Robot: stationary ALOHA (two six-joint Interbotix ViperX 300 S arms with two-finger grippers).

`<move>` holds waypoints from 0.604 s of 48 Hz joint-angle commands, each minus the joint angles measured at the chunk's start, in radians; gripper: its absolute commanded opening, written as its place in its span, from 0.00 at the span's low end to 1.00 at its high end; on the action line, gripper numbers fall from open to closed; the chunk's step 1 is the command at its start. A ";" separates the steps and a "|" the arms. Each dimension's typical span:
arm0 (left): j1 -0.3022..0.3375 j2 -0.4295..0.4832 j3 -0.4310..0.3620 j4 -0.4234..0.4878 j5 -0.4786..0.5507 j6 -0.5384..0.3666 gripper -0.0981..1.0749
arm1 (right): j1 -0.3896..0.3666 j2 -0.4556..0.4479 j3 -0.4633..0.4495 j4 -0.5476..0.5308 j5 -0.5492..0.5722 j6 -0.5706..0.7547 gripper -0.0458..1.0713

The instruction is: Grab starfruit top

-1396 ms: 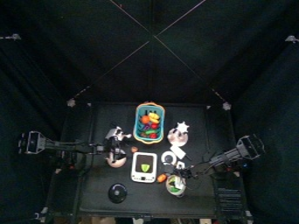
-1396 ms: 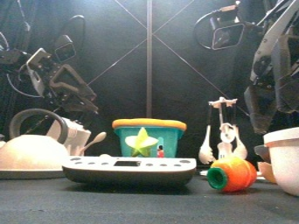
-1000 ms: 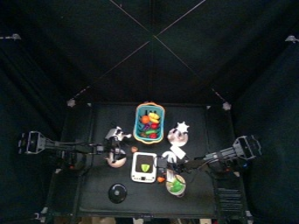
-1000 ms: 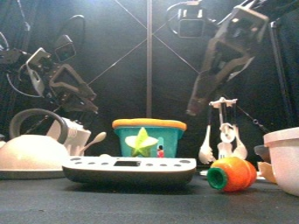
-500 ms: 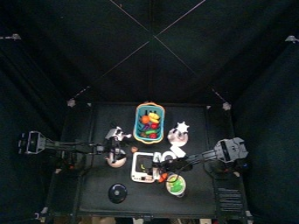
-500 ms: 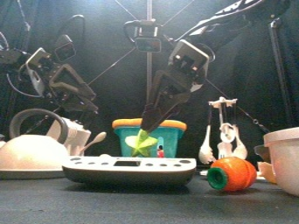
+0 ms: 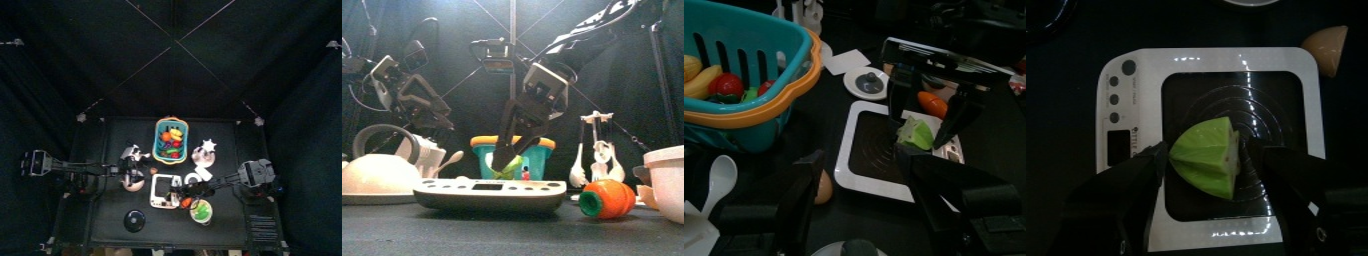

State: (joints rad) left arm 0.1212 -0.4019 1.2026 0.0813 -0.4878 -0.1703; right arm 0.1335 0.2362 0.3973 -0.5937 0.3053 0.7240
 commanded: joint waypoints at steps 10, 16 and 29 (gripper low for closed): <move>0.000 -0.003 -0.011 0.002 -0.003 0.002 0.88 | -0.005 -0.029 -0.023 0.002 -0.003 0.002 0.66; -0.002 -0.003 -0.011 0.000 -0.003 0.000 0.88 | -0.005 -0.054 -0.020 0.005 0.011 0.002 0.64; -0.003 -0.003 -0.012 0.000 -0.005 0.000 0.88 | -0.011 -0.130 0.008 0.003 0.020 0.002 0.63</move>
State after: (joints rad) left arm 0.1197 -0.4034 1.2026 0.0813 -0.4863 -0.1718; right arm 0.1319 0.1534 0.4065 -0.5937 0.3267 0.7256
